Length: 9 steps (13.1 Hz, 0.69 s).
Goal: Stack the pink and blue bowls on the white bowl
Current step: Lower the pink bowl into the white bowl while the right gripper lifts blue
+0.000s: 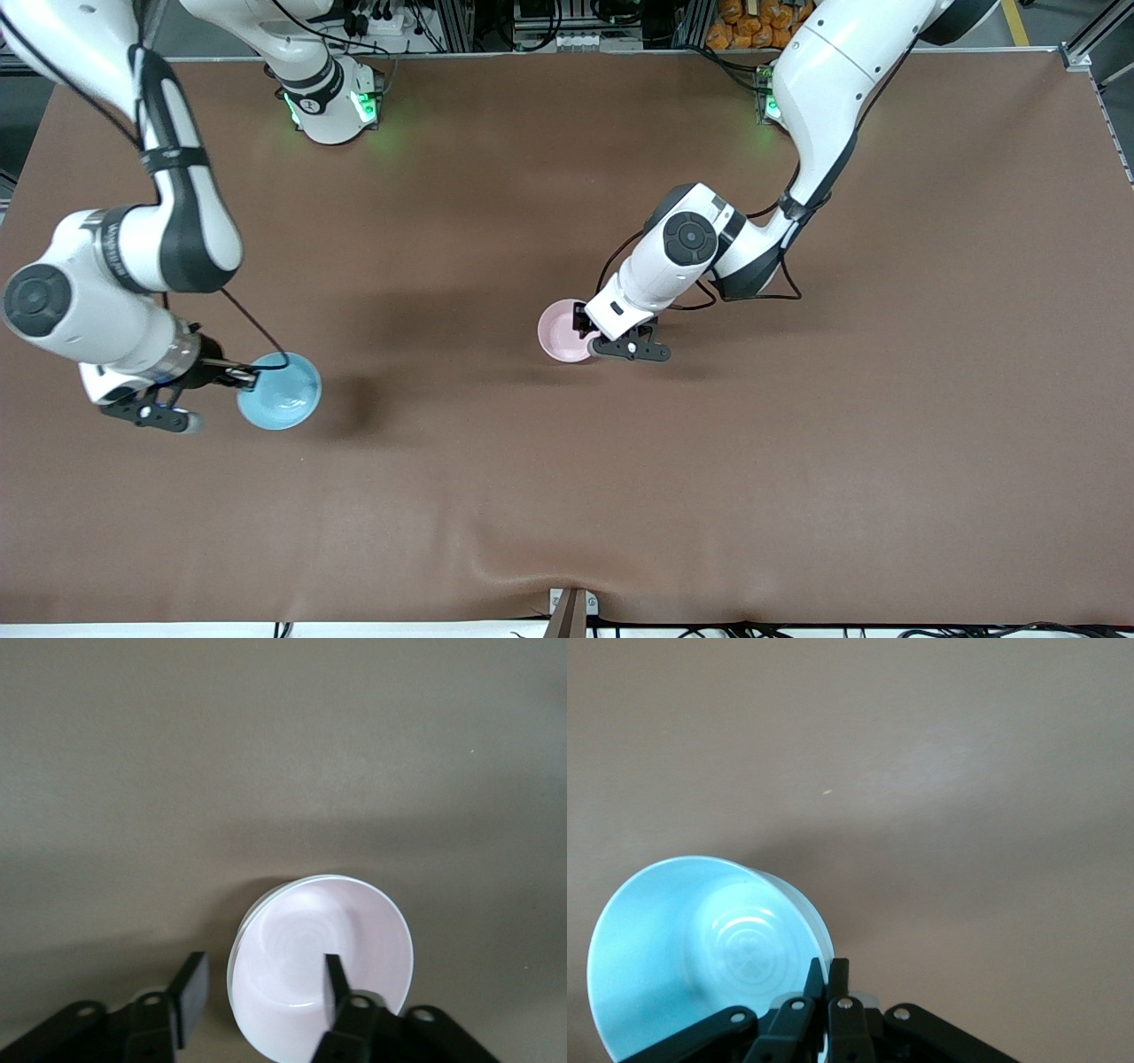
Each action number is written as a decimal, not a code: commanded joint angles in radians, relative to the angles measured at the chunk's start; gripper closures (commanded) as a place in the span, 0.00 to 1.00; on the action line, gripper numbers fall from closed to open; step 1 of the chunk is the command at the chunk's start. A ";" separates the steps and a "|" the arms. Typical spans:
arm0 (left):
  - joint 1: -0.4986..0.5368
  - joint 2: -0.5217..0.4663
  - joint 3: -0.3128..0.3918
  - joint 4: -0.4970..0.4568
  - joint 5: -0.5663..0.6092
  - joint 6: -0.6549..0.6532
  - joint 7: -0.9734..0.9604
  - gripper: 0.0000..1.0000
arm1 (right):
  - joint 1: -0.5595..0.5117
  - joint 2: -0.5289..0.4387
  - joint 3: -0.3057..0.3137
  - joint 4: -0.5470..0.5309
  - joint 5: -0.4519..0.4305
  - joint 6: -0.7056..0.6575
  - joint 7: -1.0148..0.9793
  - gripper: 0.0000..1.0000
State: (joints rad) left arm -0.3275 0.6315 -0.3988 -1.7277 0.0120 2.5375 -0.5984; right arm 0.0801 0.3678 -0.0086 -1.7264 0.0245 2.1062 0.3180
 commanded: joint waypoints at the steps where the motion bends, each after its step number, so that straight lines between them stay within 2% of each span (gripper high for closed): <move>1: 0.036 -0.093 0.018 0.022 0.006 -0.123 -0.018 0.00 | 0.094 -0.039 -0.008 -0.025 0.005 -0.006 0.160 1.00; 5: 0.197 -0.251 0.017 0.028 0.019 -0.325 0.026 0.00 | 0.255 -0.041 -0.008 -0.028 0.005 -0.044 0.433 1.00; 9: 0.379 -0.378 0.008 0.037 0.019 -0.472 0.196 0.00 | 0.421 -0.029 -0.008 -0.027 0.017 -0.029 0.709 1.00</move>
State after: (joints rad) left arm -0.0200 0.3209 -0.3756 -1.6736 0.0179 2.1263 -0.4801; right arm 0.4326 0.3558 -0.0035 -1.7317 0.0276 2.0686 0.9223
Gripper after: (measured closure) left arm 0.000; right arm 0.969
